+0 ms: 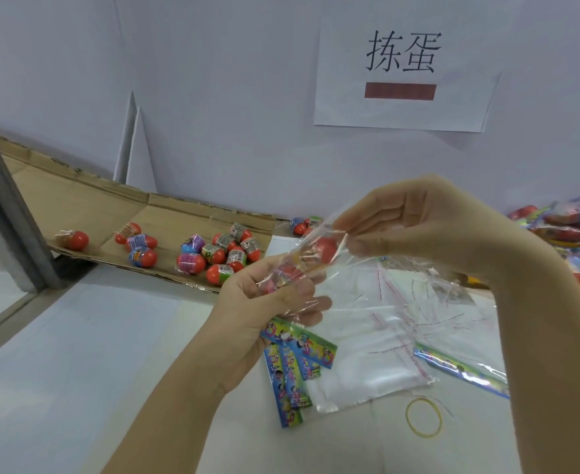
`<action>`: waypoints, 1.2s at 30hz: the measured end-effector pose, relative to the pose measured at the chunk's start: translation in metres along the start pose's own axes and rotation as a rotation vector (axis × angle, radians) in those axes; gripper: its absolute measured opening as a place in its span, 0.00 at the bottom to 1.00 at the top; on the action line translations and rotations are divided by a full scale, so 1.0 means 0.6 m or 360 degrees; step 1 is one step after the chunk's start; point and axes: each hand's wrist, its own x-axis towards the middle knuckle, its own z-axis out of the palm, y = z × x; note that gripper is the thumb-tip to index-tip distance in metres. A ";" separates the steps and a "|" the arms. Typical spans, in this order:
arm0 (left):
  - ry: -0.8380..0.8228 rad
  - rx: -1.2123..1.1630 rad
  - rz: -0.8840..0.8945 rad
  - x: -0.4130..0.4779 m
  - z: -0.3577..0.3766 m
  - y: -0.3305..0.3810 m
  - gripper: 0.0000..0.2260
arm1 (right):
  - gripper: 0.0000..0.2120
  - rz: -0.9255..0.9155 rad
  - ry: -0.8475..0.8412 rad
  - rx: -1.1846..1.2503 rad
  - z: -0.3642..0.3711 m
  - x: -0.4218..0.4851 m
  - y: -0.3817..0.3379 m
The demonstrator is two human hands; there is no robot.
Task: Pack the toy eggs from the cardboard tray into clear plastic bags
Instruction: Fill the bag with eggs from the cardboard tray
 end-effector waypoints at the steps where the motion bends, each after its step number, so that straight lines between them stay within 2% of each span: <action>1: 0.0000 -0.0010 -0.0013 0.000 0.000 0.000 0.17 | 0.12 0.0009 0.0006 -0.0017 0.001 0.000 0.000; 8: 0.0062 0.0059 -0.0040 0.002 -0.002 0.000 0.18 | 0.04 0.0094 0.0134 -0.0184 0.021 0.016 0.008; 14: 0.0069 0.0191 -0.0014 0.002 -0.003 0.003 0.16 | 0.14 0.0269 0.0123 -0.0177 0.035 0.020 0.020; 19: 0.0109 -0.0053 0.0000 0.001 0.000 0.004 0.22 | 0.16 0.0180 0.0151 0.0031 0.028 0.017 0.017; 21: 0.0093 -0.0095 -0.0020 -0.001 0.003 0.004 0.24 | 0.17 0.0118 0.0146 -0.0068 0.021 0.011 0.010; 24: 0.0100 -0.0097 0.0006 -0.001 0.005 -0.001 0.22 | 0.18 0.0066 0.0110 -0.0307 0.018 0.005 -0.001; 28: 0.0215 -0.0120 0.0120 0.004 0.006 -0.010 0.19 | 0.14 0.0185 0.0012 -0.0342 0.030 0.009 -0.003; 32: 0.0220 -0.0144 0.0093 0.004 0.007 -0.013 0.17 | 0.07 0.0205 0.0003 -0.0269 0.025 0.008 -0.004; 34: 0.0245 -0.0157 0.0068 0.004 0.009 -0.014 0.18 | 0.10 0.0236 -0.0081 -0.0204 0.021 0.005 -0.007; 36: 0.0275 -0.0215 0.0051 0.005 0.012 -0.014 0.23 | 0.19 0.0251 -0.0138 -0.0250 0.025 0.004 -0.009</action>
